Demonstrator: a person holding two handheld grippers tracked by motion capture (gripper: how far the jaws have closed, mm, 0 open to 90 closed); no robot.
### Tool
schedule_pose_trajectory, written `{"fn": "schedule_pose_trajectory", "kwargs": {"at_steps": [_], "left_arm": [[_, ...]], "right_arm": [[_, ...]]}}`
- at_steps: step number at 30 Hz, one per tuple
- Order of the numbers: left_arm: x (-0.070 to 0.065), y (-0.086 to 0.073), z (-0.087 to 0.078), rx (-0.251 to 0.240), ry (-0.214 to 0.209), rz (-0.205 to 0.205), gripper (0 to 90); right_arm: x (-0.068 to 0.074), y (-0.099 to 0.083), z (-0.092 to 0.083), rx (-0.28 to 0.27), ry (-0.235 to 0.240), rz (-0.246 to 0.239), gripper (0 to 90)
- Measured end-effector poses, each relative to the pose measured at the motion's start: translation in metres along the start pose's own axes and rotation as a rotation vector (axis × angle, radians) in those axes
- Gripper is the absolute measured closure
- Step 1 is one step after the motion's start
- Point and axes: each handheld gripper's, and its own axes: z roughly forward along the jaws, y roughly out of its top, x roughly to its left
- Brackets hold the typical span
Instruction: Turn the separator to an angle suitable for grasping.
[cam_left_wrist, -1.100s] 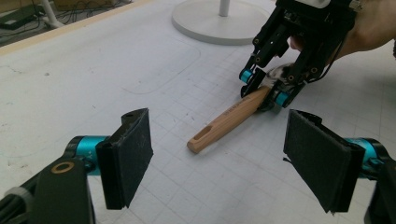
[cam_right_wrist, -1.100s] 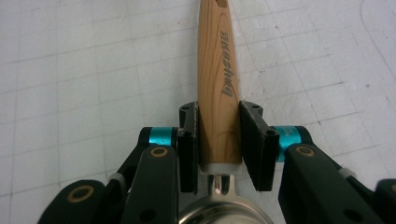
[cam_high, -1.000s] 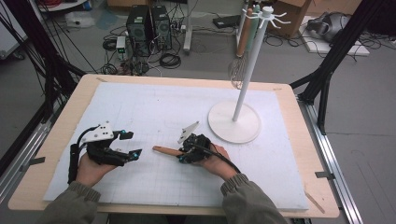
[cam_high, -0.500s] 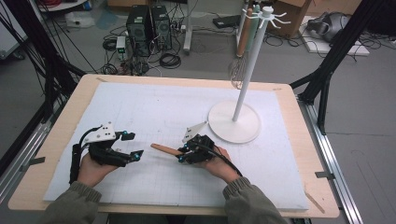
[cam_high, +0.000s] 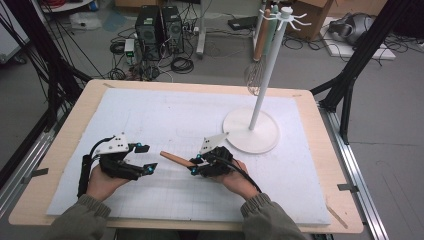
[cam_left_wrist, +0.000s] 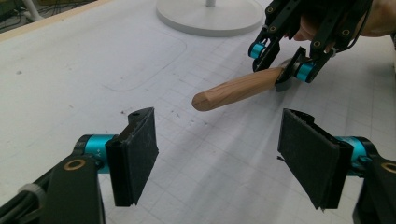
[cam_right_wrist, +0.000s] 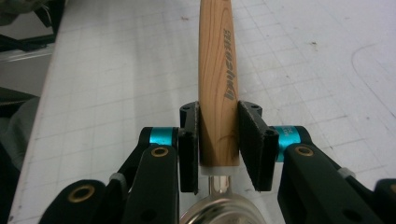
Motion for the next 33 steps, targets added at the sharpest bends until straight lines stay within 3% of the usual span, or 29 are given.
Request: {"fn": "schedule_pose_trajectory", "kwargs": {"at_steps": [11, 16, 24, 33], "left_arm": [[-0.006, 0.001, 0.014, 0.023, -0.044, 0.011, 34.0], [-0.008, 0.002, 0.019, 0.022, -0.083, 0.008, 37.7], [-0.016, 0.006, 0.024, 0.019, -0.151, 0.038, 48.0], [-0.017, 0.007, 0.023, 0.01, -0.168, 0.042, 54.2]], "right_arm": [[0.011, 0.002, -0.001, -0.042, 0.018, -0.041, 70.0], [0.016, 0.004, -0.001, -0.071, 0.034, -0.061, 70.0], [0.022, 0.007, 0.002, -0.093, 0.045, -0.088, 70.0], [0.025, 0.008, 0.002, -0.101, 0.051, -0.101, 69.9]]}}
